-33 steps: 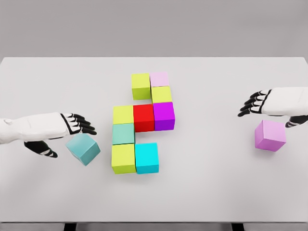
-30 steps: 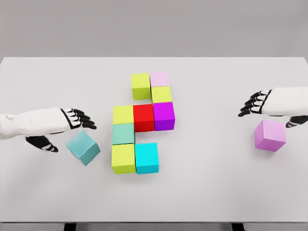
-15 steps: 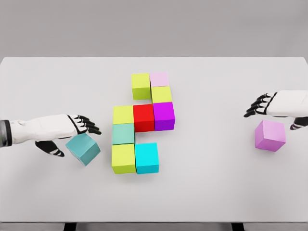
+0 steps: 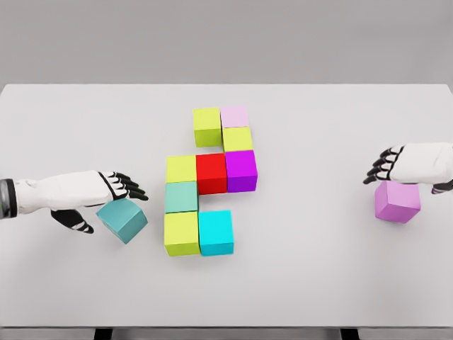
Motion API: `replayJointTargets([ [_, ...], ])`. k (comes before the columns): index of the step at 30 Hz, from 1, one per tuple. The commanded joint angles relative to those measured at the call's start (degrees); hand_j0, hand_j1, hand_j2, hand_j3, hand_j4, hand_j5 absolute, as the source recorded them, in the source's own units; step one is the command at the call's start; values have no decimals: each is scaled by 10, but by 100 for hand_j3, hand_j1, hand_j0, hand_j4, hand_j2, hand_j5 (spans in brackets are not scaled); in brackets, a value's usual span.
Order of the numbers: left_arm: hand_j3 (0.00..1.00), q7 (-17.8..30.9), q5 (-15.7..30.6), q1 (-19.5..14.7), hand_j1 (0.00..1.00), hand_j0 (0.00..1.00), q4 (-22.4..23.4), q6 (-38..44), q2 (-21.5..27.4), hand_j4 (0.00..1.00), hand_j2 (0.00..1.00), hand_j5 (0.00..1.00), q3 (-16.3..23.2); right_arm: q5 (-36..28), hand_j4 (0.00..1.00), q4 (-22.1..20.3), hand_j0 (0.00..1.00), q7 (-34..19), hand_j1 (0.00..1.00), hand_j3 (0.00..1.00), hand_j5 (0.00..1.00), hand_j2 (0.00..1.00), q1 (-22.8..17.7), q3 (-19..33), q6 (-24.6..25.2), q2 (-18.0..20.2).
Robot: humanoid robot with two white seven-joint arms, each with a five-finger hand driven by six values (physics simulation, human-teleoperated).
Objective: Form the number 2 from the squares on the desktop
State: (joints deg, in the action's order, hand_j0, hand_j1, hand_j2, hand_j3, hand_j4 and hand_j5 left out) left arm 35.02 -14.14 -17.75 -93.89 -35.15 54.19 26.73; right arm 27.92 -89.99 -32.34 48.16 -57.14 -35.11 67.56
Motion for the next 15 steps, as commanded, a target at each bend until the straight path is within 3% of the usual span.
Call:
replayJointTargets([
  [1,100,0,4,0,100,100,-2,2,0,100,100,100,0,10,100,0,100,0,100,100,100,100,-1,3,1,-9],
  [15,100,0,-11,-1,100,100,-2,2,-22,100,100,100,2,54,100,17,100,0,100,100,100,100,-8,-1,1,-23],
])
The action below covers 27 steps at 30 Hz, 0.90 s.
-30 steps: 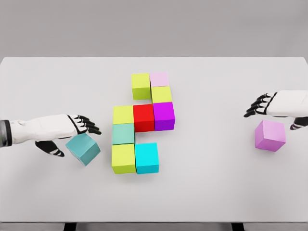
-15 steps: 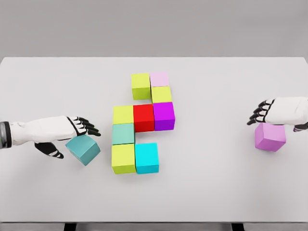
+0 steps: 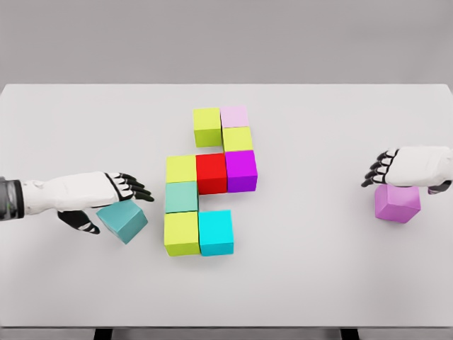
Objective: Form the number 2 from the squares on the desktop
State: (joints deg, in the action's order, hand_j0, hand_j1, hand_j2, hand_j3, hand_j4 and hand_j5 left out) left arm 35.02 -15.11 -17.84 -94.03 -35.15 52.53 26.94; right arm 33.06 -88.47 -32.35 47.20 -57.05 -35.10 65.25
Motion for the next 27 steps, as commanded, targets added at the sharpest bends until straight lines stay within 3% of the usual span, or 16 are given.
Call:
replayJointTargets([
  [1,100,0,-4,0,100,100,0,1,-6,100,100,100,0,2,100,1,100,1,100,100,100,100,0,-3,1,1],
  [24,100,0,-17,4,100,100,0,1,-9,100,100,100,0,2,100,-35,100,2,100,100,100,100,-7,-24,1,11],
  [27,100,0,-19,5,100,100,0,1,-9,100,100,100,0,2,89,-34,89,2,89,89,89,89,-7,-25,1,10],
])
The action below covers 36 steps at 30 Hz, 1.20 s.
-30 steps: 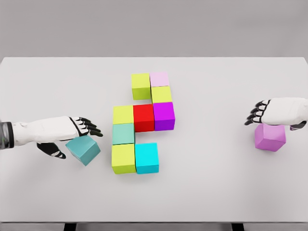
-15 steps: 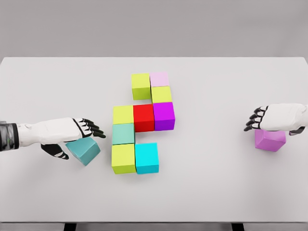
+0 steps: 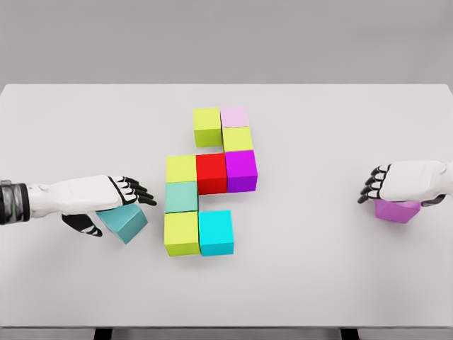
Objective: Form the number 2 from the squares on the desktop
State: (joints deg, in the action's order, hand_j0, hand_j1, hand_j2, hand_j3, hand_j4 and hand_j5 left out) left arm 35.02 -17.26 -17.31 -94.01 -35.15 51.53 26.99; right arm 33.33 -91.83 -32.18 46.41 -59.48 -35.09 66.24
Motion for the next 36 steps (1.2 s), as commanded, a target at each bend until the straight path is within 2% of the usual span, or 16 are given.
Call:
replayJointTargets([
  [1,100,0,-1,0,100,100,0,1,-1,100,100,100,0,-1,88,0,88,0,88,88,88,88,0,-1,1,0],
  [8,100,0,-13,0,100,100,3,1,-8,100,100,100,0,-1,72,0,72,-1,72,72,72,72,1,-1,1,-1],
  [12,100,0,-20,1,100,100,3,1,-11,100,100,100,0,-3,70,0,70,0,70,70,70,70,2,1,1,-1],
  [18,87,0,-20,6,87,87,3,1,-11,87,87,87,0,-24,70,-1,70,2,70,70,70,70,8,5,1,-2],
  [20,80,0,-20,8,80,80,2,1,-11,80,80,80,0,-30,70,-1,70,2,70,70,70,70,11,5,1,-5],
  [21,72,0,-19,8,72,72,2,1,-11,72,72,72,0,-31,70,-1,70,2,70,70,70,70,12,5,1,-7],
  [22,69,0,-17,9,69,69,3,1,-10,69,69,69,0,-36,70,-1,70,2,70,70,70,70,13,5,1,-8],
  [27,62,0,-16,10,62,62,2,1,-9,62,62,62,0,-71,70,-1,70,2,70,70,70,70,26,6,1,-8],
  [31,51,0,-16,16,51,51,2,1,-10,51,51,51,0,-95,69,-1,69,2,69,69,69,69,30,6,1,-10],
  [36,42,0,-15,18,42,42,1,1,-6,42,42,42,-1,-105,68,-14,68,2,68,68,68,68,32,5,1,-22],
])
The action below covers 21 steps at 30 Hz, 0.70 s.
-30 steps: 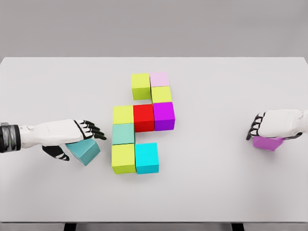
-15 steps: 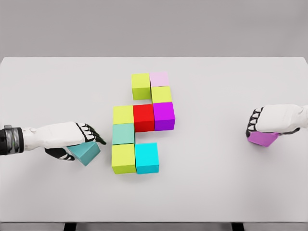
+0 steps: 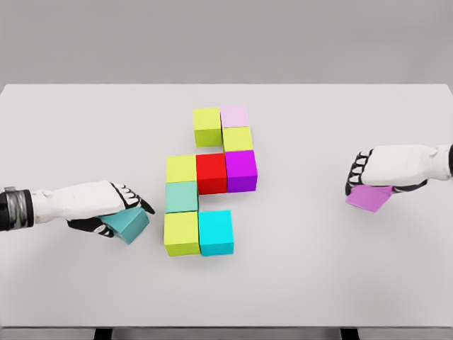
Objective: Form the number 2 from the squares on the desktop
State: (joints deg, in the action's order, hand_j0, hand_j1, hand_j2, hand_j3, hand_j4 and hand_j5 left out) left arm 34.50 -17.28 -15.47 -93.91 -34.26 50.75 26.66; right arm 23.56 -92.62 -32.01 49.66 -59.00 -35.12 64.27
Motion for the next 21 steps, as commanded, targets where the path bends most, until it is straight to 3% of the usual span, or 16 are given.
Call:
replayJointTargets([
  [1,41,5,-14,0,41,41,0,-7,2,41,41,41,2,-7,67,-11,67,1,67,67,67,67,0,0,1,-3],
  [12,39,5,17,-9,39,39,-4,-7,35,39,39,39,-6,-22,67,-23,67,-2,67,67,67,67,9,-1,1,-44],
  [17,39,5,49,-54,39,39,-3,-7,36,39,39,39,-4,-22,67,-26,67,-2,67,67,67,67,15,-1,1,-67],
  [21,39,5,49,-88,39,39,-2,21,32,39,39,39,-3,-22,67,-31,67,-2,67,67,67,67,15,-3,1,-82],
])
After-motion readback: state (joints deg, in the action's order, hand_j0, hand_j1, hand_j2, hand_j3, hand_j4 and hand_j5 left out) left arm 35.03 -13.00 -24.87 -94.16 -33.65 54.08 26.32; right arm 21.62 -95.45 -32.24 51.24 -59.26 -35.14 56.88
